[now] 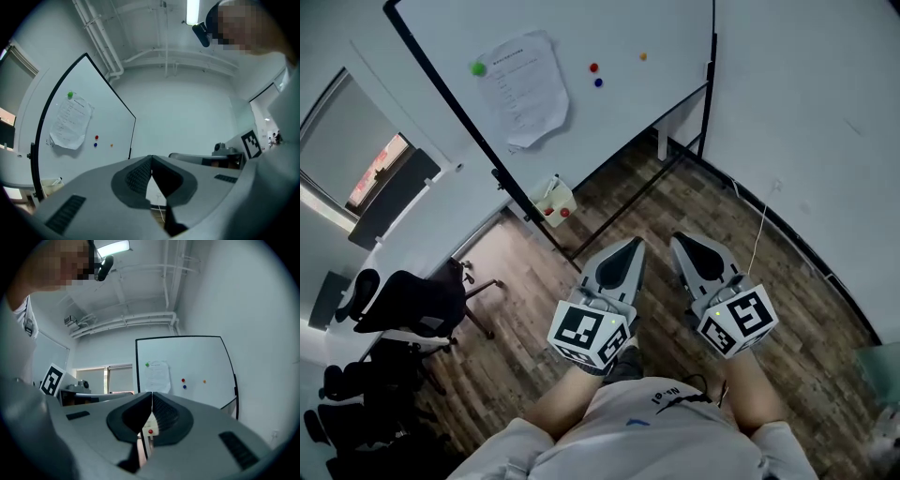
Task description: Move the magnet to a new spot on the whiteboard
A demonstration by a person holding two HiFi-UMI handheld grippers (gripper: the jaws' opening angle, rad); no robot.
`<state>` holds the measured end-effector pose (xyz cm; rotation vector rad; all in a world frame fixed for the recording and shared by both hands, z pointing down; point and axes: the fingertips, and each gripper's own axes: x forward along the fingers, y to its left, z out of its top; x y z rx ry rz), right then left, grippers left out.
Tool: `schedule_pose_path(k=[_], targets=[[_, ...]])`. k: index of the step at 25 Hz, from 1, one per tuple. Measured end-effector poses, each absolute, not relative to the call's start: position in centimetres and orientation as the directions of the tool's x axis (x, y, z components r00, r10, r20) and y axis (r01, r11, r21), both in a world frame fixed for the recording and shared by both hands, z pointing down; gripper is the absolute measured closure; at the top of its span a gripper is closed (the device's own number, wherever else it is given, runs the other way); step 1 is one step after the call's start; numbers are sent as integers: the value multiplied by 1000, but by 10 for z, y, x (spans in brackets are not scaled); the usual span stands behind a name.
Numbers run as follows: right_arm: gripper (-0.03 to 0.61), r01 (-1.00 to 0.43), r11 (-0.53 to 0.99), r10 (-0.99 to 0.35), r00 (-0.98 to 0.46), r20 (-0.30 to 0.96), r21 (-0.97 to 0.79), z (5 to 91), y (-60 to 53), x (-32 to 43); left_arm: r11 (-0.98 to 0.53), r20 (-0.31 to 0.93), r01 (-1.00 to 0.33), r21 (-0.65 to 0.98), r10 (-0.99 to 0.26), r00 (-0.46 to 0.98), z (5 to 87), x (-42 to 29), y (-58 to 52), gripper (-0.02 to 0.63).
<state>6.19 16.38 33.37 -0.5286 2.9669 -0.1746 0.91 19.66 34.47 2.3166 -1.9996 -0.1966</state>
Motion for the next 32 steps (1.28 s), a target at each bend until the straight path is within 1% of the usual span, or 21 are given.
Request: schedule_pose_path(k=[6,9,15,21,26,32], targets=[[565,-380,918,-390,-916,-91,-114,329,107,-16,-189,-57,-968,163,-982,182,343,-68,134,601],[565,-383,916,-394,-914,-95,-115,329,84,-55,-188,-64,-968,168,-982,179,338,-106,112,601],[563,-384,917,-393,-915,-86,-105,333,44,-96,-196,-53,-962,192,-981,189,342,-140,70,603],[563,-310,941,-325,-940,-105,-139,334,2,-126,-132,-26,-975,176,-991,130,343,-162,32,602],[563,-263,957,-276,-955,-109,-120,327,-56,-139,-75,-26,-982,171,-997,71,338,-172,-17,601],[561,-186,976,-199,-973,-114,-115,326,-125,-191,51,-29,-988,147,-998,-56,334,-209,-58,602]])
